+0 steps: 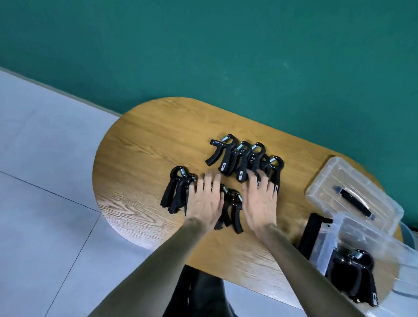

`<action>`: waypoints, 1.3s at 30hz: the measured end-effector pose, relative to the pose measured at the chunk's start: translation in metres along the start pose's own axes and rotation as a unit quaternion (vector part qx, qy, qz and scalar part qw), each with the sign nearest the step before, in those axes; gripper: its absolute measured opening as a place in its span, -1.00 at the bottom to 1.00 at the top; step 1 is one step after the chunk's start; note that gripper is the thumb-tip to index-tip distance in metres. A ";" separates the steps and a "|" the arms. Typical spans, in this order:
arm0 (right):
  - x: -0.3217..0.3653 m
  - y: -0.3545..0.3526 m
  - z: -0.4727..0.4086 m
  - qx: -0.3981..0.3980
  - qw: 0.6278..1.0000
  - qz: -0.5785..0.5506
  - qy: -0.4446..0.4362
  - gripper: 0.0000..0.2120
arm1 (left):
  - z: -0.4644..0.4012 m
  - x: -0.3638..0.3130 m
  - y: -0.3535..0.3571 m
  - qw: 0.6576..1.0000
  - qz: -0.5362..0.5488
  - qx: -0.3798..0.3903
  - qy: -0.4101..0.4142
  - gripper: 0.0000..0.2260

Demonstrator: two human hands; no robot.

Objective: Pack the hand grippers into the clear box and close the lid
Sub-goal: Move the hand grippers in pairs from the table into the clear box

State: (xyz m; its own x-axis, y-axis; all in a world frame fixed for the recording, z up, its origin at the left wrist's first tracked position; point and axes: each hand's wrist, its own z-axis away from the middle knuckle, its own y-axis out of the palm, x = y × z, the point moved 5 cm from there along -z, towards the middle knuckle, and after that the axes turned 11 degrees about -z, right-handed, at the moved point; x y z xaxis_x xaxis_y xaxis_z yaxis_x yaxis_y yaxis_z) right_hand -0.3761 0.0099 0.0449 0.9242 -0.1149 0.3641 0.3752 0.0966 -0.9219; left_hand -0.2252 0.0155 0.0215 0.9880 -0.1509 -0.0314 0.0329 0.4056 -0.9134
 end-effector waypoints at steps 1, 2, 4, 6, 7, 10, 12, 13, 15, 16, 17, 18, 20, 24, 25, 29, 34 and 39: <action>0.005 0.008 -0.006 0.009 1.000 0.008 -0.007 -0.59 | -0.001 0.008 0.007 1.000 0.006 0.010 -0.007 -0.46; 0.009 0.017 -0.012 0.019 1.000 0.015 -0.013 -0.58 | -0.002 0.016 0.013 1.000 0.013 0.020 -0.014 -0.45; 0.015 0.037 -0.027 0.035 0.999 0.027 -0.018 -0.57 | -0.008 0.031 0.029 0.999 0.020 0.031 -0.029 -0.43; 0.021 0.049 -0.038 0.045 0.998 0.027 -0.017 -0.55 | -0.010 0.045 0.041 0.998 0.018 0.036 -0.048 -0.42; 0.025 0.054 -0.044 0.050 0.998 0.026 -0.019 -0.54 | -0.012 0.052 0.046 0.997 0.019 0.038 -0.063 -0.41; 0.033 0.079 -0.072 0.060 0.998 0.025 -0.022 -0.51 | -0.027 0.072 0.072 0.993 0.031 0.053 -0.098 -0.39; 0.036 0.094 -0.094 0.061 0.998 0.023 -0.016 -0.48 | -0.036 0.081 0.087 0.991 0.052 0.062 -0.109 -0.37; 0.037 0.102 -0.104 0.058 0.998 0.021 -0.014 -0.47 | -0.041 0.085 0.095 0.990 0.064 0.060 -0.113 -0.36; 0.038 0.115 -0.122 0.052 0.998 0.015 -0.012 -0.43 | -0.048 0.090 0.107 0.986 0.102 0.045 -0.123 -0.35; 0.038 0.123 -0.130 0.052 0.998 0.017 -0.015 -0.42 | -0.050 0.092 0.114 0.984 0.120 0.033 -0.129 -0.35; 0.038 0.130 -0.137 0.052 0.998 0.023 -0.018 -0.40 | -0.052 0.092 0.118 0.981 0.137 0.016 -0.134 -0.35; 0.038 0.137 -0.143 0.051 0.998 0.030 -0.017 -0.39 | -0.054 0.092 0.123 0.978 0.153 -0.003 -0.138 -0.35; 0.036 0.148 -0.151 0.051 0.998 0.042 -0.008 -0.36 | -0.054 0.089 0.127 0.973 0.173 -0.041 -0.144 -0.35; 0.040 0.167 -0.154 0.066 0.996 0.054 0.007 -0.34 | -0.053 0.087 0.130 0.967 0.186 -0.065 -0.160 -0.36; 0.042 0.169 -0.154 0.065 0.996 0.055 0.011 -0.34 | -0.053 0.087 0.129 0.967 0.189 -0.063 -0.158 -0.35; 0.050 0.178 -0.161 0.052 0.997 0.030 0.058 -0.32 | -0.052 0.095 0.123 0.972 0.182 -0.058 -0.136 -0.36; 0.061 0.189 -0.166 0.052 0.994 -0.007 0.098 -0.33 | -0.054 0.107 0.120 0.982 0.159 -0.030 -0.099 -0.34; 0.068 0.190 -0.157 0.090 0.995 -0.032 0.001 -0.39 | -0.053 0.108 0.118 0.983 0.158 -0.017 -0.089 -0.28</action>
State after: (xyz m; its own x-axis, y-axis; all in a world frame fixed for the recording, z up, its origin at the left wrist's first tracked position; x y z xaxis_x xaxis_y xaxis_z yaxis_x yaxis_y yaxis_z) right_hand -0.2529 -0.1344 -0.1259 0.8978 -0.1283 0.4213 0.4404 0.2639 -0.8581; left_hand -0.1227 -0.0005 -0.1115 0.9589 0.1394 -0.2472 -0.2822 0.3752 -0.8829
